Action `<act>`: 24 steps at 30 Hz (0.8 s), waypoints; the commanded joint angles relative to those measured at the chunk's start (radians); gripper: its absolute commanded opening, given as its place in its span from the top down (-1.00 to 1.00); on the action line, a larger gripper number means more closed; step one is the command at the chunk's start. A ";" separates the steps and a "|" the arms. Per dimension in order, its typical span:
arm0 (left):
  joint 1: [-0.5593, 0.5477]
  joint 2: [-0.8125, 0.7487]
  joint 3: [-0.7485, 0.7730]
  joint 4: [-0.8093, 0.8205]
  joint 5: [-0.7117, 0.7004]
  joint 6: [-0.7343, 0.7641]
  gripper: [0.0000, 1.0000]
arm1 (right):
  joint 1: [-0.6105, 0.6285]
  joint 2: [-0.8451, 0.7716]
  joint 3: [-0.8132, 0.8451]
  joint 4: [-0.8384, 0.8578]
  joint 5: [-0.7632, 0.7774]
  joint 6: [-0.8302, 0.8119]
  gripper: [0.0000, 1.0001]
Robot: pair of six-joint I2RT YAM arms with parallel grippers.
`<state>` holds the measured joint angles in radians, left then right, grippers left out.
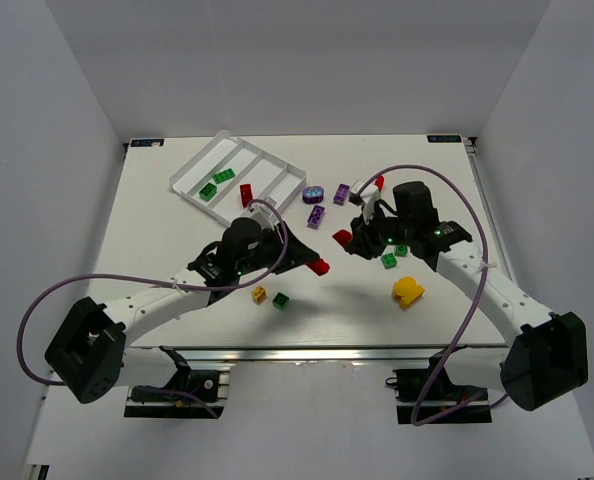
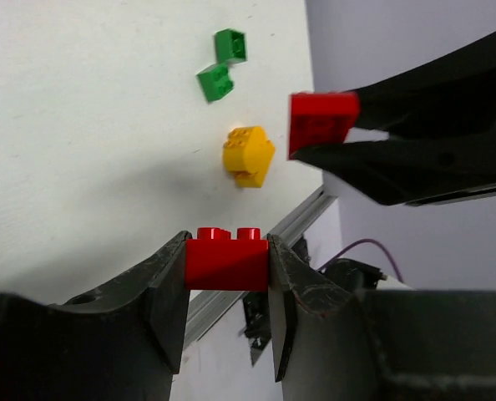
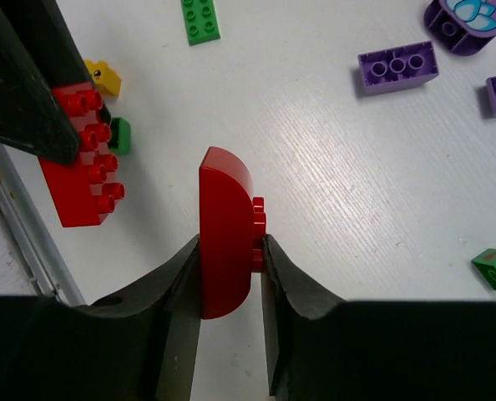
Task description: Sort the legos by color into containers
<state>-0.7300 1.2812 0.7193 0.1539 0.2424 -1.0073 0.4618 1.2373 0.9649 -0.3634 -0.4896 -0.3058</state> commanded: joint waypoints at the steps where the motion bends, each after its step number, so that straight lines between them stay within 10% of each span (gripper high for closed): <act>1: 0.018 -0.049 0.011 -0.097 -0.017 0.052 0.80 | -0.014 0.001 0.014 0.078 -0.012 0.031 1.00; 7: 0.223 -0.072 0.139 -0.467 -0.126 0.192 0.81 | -0.055 -0.010 0.011 0.095 -0.006 0.030 1.00; 13: 0.406 0.163 0.562 -0.850 -0.530 0.521 0.80 | -0.064 -0.045 -0.020 0.115 -0.009 0.031 1.00; 24: 0.442 0.679 1.069 -0.988 -0.750 0.766 0.74 | -0.081 -0.125 -0.063 0.081 -0.003 -0.001 1.00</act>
<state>-0.2909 1.9053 1.6958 -0.7460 -0.4191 -0.3355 0.3916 1.1503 0.9188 -0.2886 -0.4892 -0.2947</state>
